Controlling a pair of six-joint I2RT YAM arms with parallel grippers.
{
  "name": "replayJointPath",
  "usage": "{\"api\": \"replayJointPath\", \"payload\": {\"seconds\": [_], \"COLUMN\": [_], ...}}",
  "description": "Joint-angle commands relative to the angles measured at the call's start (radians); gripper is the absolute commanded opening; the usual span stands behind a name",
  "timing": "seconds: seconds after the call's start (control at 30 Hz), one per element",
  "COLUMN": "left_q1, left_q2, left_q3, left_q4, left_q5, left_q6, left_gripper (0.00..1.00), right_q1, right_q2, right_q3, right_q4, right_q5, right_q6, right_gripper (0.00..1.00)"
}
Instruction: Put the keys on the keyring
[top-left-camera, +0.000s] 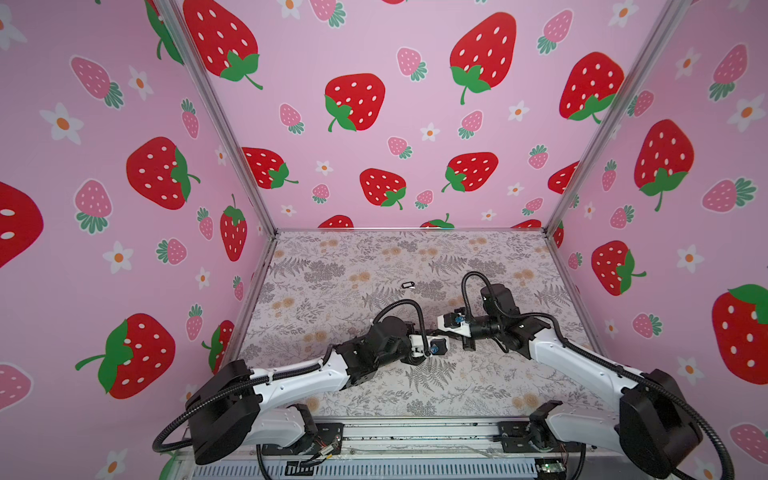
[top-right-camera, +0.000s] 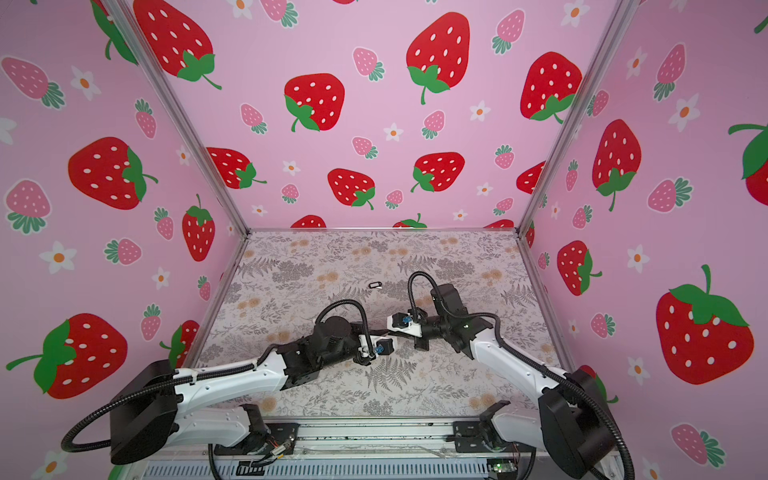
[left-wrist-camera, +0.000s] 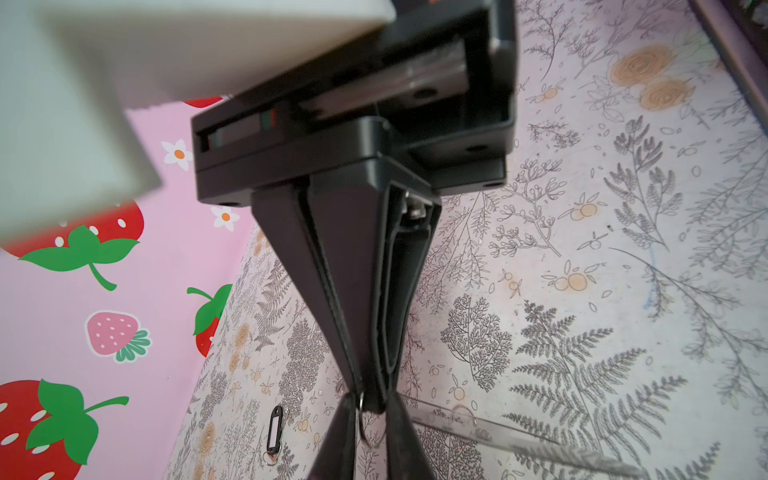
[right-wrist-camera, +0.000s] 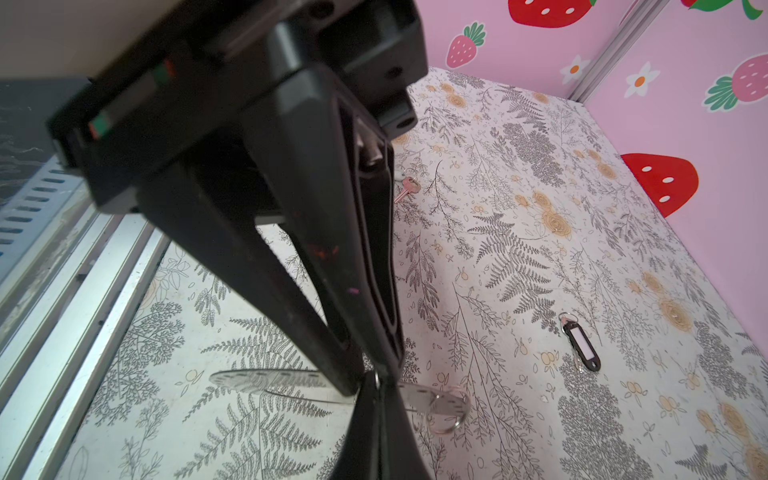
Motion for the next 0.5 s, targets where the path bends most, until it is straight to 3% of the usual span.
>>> {"api": "replayJointPath", "payload": {"seconds": [0.0, 0.47], "left_q1": [0.000, 0.000], "left_q2": [0.011, 0.034], "left_q3": [0.053, 0.074], "left_q4": [-0.031, -0.085], "left_q5": [-0.024, -0.065], "left_q6": [0.007, -0.033], "left_gripper": [0.16, 0.11], "right_q1": [0.004, 0.004], "right_q2": [-0.016, -0.049], "right_q3": [0.025, -0.005], "right_q4": [0.000, 0.033], "right_q5": [-0.033, -0.021], "right_q6": [-0.033, -0.056], "right_gripper": [0.00, 0.00]}}
